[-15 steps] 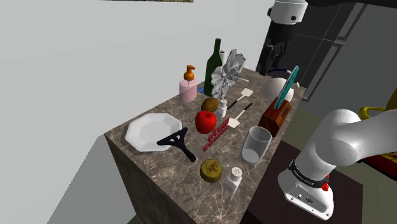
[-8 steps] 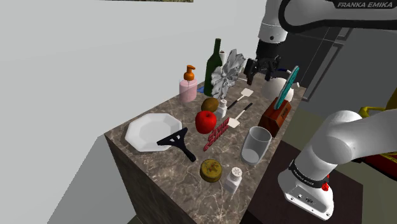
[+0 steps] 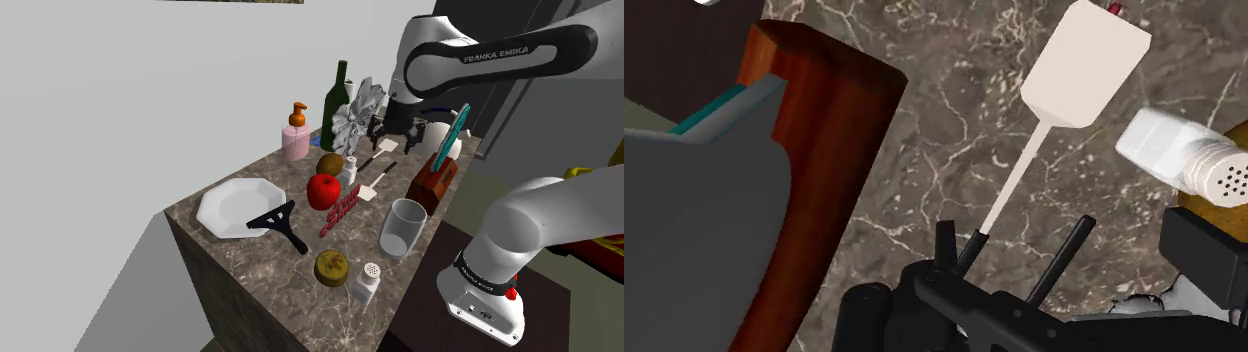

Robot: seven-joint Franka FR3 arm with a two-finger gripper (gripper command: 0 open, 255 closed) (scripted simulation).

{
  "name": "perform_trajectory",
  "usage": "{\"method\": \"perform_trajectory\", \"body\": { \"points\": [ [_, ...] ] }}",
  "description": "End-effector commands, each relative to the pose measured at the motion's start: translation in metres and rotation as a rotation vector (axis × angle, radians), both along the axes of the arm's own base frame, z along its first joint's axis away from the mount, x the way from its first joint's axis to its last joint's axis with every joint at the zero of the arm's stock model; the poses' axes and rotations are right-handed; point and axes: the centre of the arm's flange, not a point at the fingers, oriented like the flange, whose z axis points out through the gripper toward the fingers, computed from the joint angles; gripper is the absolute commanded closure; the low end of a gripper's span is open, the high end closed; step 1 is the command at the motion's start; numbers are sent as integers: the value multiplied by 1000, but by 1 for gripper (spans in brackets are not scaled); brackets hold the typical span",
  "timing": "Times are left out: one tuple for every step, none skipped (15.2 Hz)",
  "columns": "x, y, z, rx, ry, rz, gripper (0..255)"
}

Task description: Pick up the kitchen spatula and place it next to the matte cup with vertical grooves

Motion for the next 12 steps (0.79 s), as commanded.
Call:
{"method": "perform_trajectory", "body": {
  "points": [
    [7,-9,-23,1,-13,-154,0],
    [10,-15,-35,1,-18,-226,0],
    [12,-20,-46,2,-23,-298,0],
    [13,-26,-58,2,-28,-370,0],
    [15,-32,-70,3,-33,-443,0],
    [16,-38,-81,3,-38,-515,0],
    [16,-38,-82,3,-38,-516,0],
    [16,-38,-87,3,-38,-516,0],
    [16,-39,-92,3,-38,-516,0],
    [16,-39,-97,3,-38,-516,0],
    [16,-39,-103,3,-38,-516,0],
    [16,-39,-108,3,-38,-516,0]
  ]
}}
